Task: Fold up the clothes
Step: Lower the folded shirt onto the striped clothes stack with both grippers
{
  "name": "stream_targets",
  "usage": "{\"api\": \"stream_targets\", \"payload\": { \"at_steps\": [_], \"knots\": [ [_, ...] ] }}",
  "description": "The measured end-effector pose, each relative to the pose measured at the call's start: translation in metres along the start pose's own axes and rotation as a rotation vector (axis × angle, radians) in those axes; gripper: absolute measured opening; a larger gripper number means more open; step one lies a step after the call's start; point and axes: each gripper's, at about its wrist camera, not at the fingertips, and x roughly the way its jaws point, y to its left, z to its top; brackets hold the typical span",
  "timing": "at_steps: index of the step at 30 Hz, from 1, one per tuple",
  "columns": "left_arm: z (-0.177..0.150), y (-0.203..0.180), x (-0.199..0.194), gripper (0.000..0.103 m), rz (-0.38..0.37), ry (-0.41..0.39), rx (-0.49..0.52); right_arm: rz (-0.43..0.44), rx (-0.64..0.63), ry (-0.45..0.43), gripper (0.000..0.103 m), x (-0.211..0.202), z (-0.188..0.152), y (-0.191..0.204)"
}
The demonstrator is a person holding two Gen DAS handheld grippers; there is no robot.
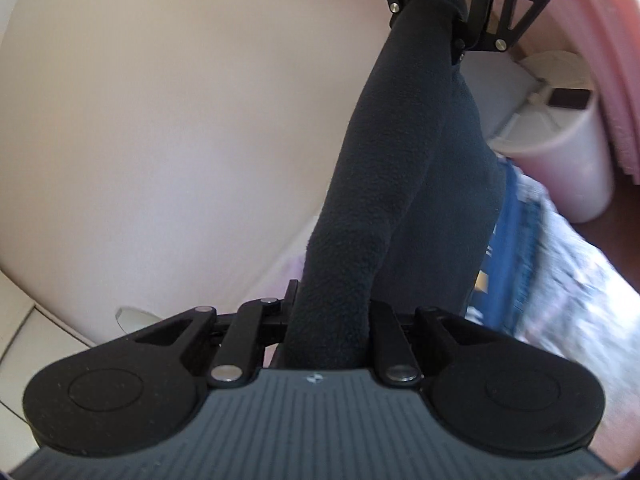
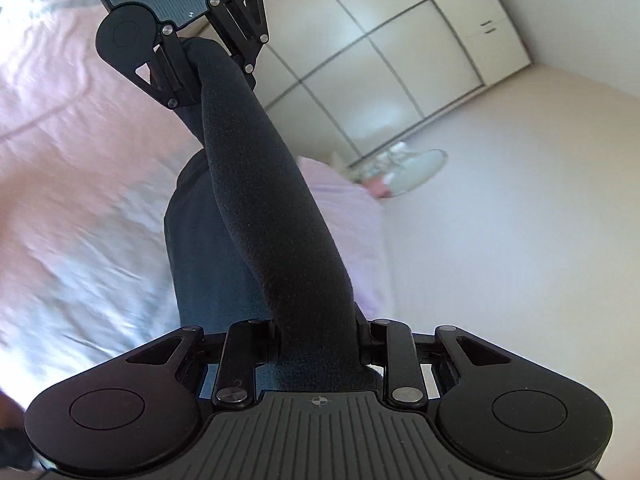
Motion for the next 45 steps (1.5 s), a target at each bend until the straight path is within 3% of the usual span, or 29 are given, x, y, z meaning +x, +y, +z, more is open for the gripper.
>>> {"api": "stream_targets", "payload": {
  "at_steps": [4,7,9,11,14,15,17,20,26,28,30,33,37,38,40,42,45],
  "knots": [
    [0.041,0.018,0.105,0.013,0.052,0.026,0.02,-0.042,-0.048,-0.003,0.026,0.074,-0.057,-0.087],
    [0.061,0.021,0.172,0.013,0.094,0.047,0.036,-0.089,-0.094,-0.031,0.026,0.113,-0.092,-0.124],
    [0.055,-0.004,0.206,0.012,0.07,0.077,0.029,-0.097,-0.106,-0.054,0.026,0.134,-0.118,-0.122],
    [0.037,-0.047,0.241,0.013,-0.017,0.134,0.013,-0.09,-0.117,-0.068,0.026,0.156,-0.149,-0.114],
    [0.005,-0.13,0.286,0.018,-0.173,0.247,0.054,0.062,-0.138,0.007,0.026,0.188,-0.202,-0.057],
    [-0.002,-0.148,0.293,0.018,-0.189,0.265,0.063,0.118,-0.145,0.036,0.026,0.199,-0.219,-0.037],
    [-0.007,-0.166,0.298,0.012,-0.166,0.268,0.048,0.2,-0.156,0.08,0.027,0.213,-0.246,-0.008],
    [-0.007,-0.161,0.297,0.02,-0.139,0.261,-0.002,0.187,-0.151,0.081,0.032,0.199,-0.25,-0.012],
    [-0.005,-0.16,0.29,0.028,-0.102,0.243,0.049,0.162,-0.141,0.083,0.04,0.171,-0.259,-0.02],
    [-0.003,-0.162,0.292,0.028,-0.102,0.238,0.055,0.167,-0.136,0.09,0.04,0.167,-0.258,-0.017],
    [-0.001,-0.162,0.297,0.022,-0.103,0.236,0.065,0.177,-0.131,0.099,0.03,0.165,-0.256,-0.011],
    [0.003,-0.158,0.302,0.019,-0.092,0.218,0.081,0.192,-0.123,0.112,0.025,0.161,-0.253,-0.003],
    [0.0,-0.161,0.306,0.023,-0.141,0.207,0.084,0.213,-0.112,0.13,0.025,0.157,-0.249,0.008],
    [-0.003,-0.169,0.311,0.019,-0.152,0.222,0.099,0.218,-0.109,0.134,0.025,0.155,-0.248,0.01],
    [-0.004,-0.177,0.316,0.018,-0.136,0.233,0.109,0.228,-0.103,0.143,0.025,0.153,-0.246,0.016],
    [0.0,-0.174,0.316,0.021,-0.122,0.243,0.095,0.233,-0.095,0.15,0.026,0.15,-0.245,0.019],
    [0.006,-0.167,0.311,0.035,-0.09,0.256,0.067,0.219,-0.066,0.151,0.027,0.142,-0.245,0.012]
  ]
}}
